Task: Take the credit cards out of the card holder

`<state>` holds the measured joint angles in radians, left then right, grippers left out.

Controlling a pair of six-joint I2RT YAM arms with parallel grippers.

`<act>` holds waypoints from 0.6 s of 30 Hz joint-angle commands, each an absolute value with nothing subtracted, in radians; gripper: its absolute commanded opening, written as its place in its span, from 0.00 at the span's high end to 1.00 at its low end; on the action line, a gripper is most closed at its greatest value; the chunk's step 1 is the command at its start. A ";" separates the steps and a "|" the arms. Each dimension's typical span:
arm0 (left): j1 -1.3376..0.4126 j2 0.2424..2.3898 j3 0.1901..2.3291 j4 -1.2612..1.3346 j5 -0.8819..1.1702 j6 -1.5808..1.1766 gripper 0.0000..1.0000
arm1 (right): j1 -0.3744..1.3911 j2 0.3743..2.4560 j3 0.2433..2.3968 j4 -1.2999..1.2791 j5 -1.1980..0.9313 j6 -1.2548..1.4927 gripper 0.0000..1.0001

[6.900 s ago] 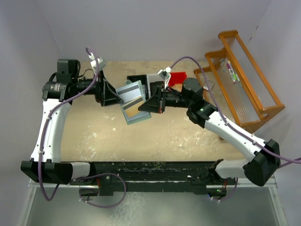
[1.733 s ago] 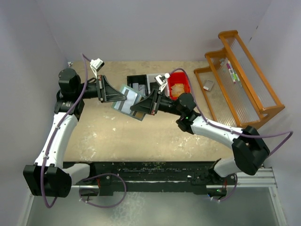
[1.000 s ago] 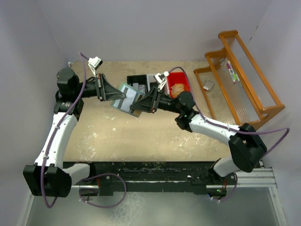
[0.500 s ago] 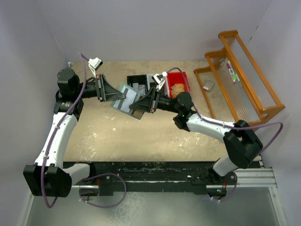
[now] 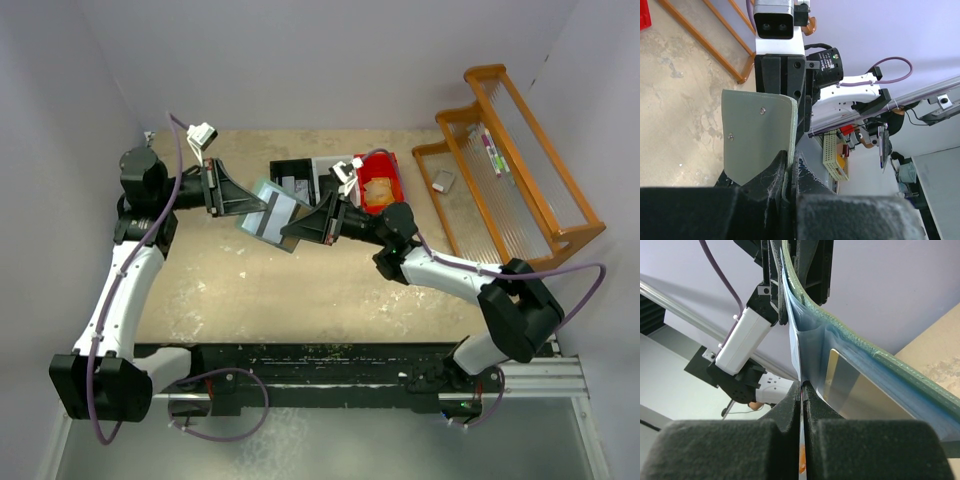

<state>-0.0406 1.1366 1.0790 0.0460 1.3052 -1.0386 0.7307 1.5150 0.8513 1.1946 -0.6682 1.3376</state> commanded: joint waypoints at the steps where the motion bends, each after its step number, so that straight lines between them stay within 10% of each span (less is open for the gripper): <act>1: -0.041 1.102 1.088 0.099 1.304 -1.062 1.00 | 0.723 1.479 0.846 1.261 -0.654 1.346 0.95; 7: -0.041 1.109 1.095 0.068 1.294 -1.043 1.00 | 0.723 1.499 0.878 1.292 -0.662 1.377 0.79; 18: -0.041 1.107 1.132 -0.040 1.270 -0.949 1.00 | 0.710 1.491 0.841 1.343 -0.660 1.404 1.00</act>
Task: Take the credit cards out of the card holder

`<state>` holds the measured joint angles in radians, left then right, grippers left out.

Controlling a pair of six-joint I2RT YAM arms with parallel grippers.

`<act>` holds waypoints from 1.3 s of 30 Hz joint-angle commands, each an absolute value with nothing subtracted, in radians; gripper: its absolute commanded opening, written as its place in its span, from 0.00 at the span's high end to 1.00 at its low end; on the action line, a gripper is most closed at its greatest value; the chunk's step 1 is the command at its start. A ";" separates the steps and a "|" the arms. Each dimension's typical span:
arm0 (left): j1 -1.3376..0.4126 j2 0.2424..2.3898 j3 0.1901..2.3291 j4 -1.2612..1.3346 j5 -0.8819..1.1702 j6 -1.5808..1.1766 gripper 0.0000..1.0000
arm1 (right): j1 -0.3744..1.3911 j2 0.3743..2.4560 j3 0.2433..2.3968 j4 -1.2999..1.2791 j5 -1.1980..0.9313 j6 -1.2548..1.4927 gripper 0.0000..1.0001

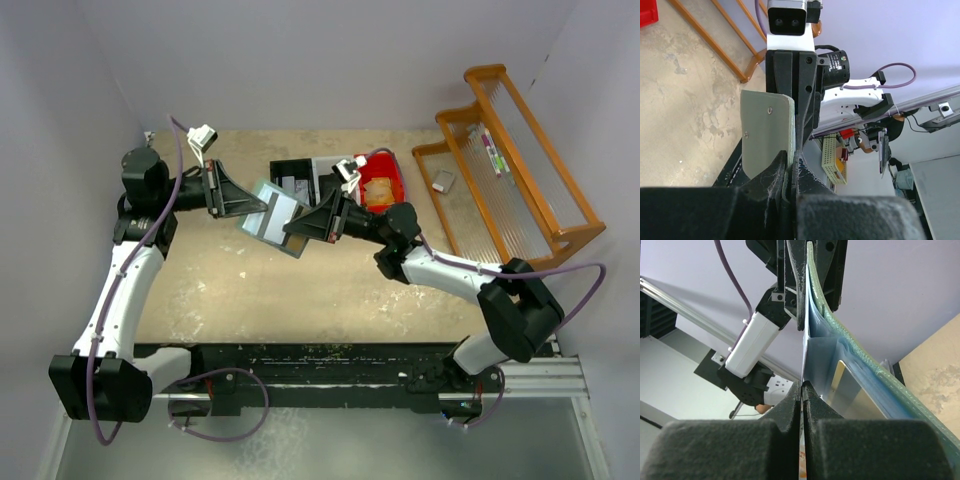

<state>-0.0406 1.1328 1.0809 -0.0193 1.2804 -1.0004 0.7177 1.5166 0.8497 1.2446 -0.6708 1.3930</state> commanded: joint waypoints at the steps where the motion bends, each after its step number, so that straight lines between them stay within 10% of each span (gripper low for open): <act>1: -0.042 1.110 1.136 -0.045 1.270 -0.945 1.00 | 0.710 1.489 0.835 1.342 -0.658 1.404 1.00; 15: -0.041 1.120 1.153 -0.050 1.263 -0.947 1.00 | 0.709 1.476 0.821 1.304 -0.670 1.376 1.00; 25: -0.041 1.119 1.158 -0.045 1.267 -0.955 1.00 | 0.709 1.535 0.868 1.407 -0.684 1.452 0.71; 34: -0.041 1.117 1.163 -0.040 1.272 -0.961 1.00 | 0.708 1.535 0.860 1.389 -0.673 1.460 1.00; 39: -0.041 1.120 1.173 -0.040 1.272 -0.957 1.00 | 0.699 1.511 0.817 1.396 -0.665 1.453 1.00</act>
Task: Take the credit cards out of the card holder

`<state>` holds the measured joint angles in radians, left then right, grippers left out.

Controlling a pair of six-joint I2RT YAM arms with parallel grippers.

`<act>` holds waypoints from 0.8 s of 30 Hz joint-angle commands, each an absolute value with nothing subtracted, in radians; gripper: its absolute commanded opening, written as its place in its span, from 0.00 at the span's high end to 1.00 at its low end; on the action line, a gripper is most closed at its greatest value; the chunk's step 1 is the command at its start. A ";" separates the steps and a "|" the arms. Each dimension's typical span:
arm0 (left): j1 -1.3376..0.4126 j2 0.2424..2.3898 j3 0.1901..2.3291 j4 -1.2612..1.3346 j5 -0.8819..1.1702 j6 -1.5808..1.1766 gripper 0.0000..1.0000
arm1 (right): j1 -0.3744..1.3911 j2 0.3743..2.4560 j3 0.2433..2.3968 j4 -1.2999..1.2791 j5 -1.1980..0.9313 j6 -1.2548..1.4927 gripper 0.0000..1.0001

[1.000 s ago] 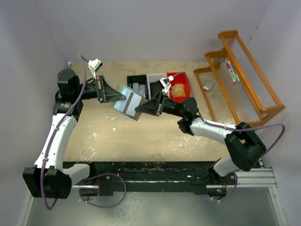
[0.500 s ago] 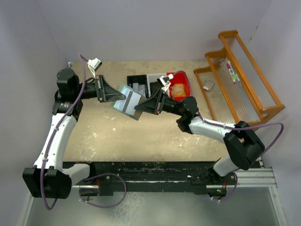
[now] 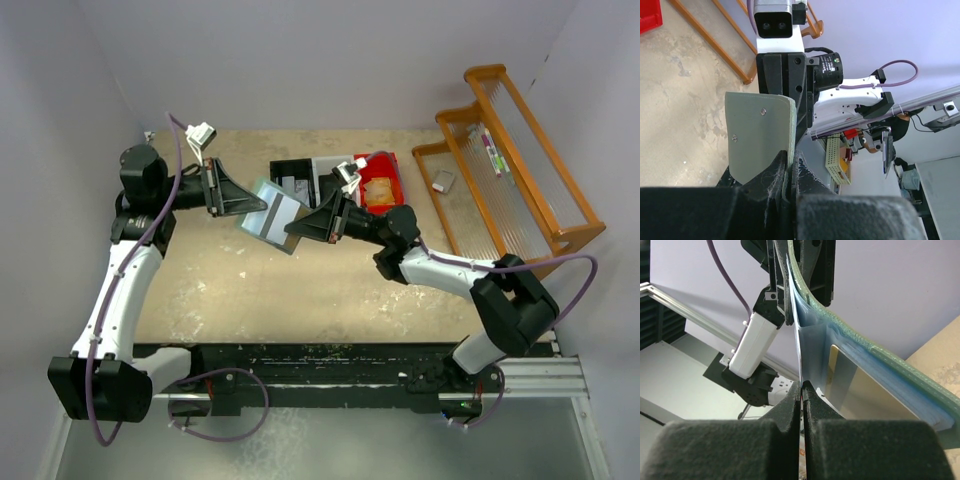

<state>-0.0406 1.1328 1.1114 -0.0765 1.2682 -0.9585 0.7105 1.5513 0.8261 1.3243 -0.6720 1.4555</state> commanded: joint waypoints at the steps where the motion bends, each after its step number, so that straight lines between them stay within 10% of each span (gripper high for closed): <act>1: -0.041 1.122 1.175 -0.041 1.274 -0.951 1.00 | 0.695 1.505 0.805 1.399 -0.664 1.453 1.00; 17: -0.014 1.194 1.413 -0.572 0.901 -0.442 1.00 | 0.557 1.471 0.710 1.326 -0.731 1.399 1.00; 24: -0.008 1.179 1.442 -0.597 0.905 -0.378 1.00 | 0.479 1.444 0.802 0.883 -0.718 1.108 1.00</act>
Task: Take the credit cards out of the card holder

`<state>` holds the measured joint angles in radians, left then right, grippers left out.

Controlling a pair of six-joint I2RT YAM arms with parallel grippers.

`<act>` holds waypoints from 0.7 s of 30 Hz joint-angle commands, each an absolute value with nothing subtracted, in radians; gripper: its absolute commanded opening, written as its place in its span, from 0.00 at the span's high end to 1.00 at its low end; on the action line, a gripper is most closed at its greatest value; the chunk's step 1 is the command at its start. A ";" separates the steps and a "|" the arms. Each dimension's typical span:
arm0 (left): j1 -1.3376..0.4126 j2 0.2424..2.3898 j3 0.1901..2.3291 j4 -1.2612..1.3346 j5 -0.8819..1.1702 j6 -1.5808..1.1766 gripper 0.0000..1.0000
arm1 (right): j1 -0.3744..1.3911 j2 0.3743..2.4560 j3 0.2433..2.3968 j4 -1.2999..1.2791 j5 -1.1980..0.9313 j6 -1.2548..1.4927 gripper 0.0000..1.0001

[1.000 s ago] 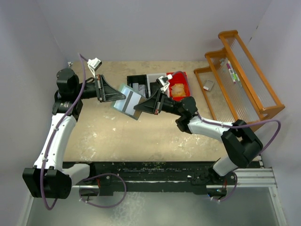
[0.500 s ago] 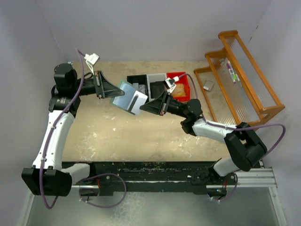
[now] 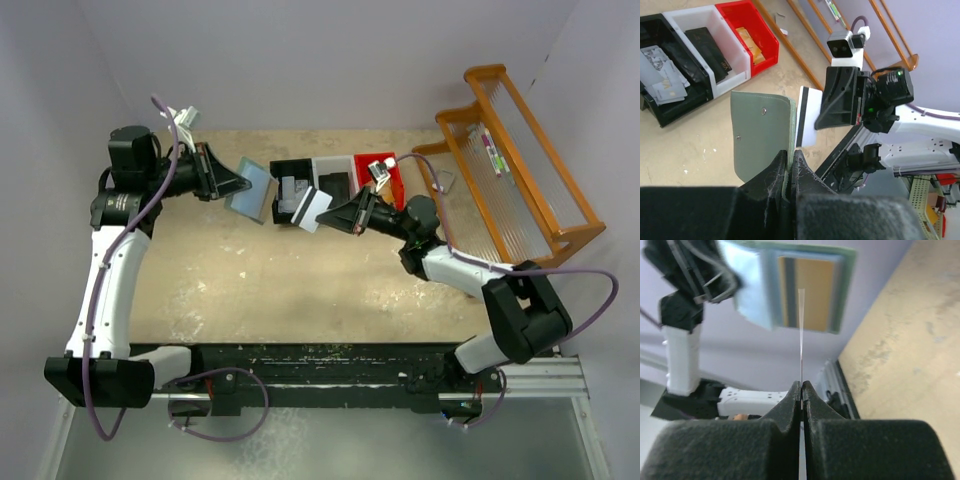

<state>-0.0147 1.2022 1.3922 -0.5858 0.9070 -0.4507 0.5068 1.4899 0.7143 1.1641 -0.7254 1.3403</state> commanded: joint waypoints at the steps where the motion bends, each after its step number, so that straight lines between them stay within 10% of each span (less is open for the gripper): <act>1: -0.008 1.176 1.444 -0.596 0.923 -0.370 1.00 | 0.479 1.450 0.847 0.725 -0.687 1.031 1.00; 21: -0.006 1.121 1.338 -0.360 1.499 -0.604 1.00 | 0.486 2.128 1.720 0.057 -0.394 0.545 1.00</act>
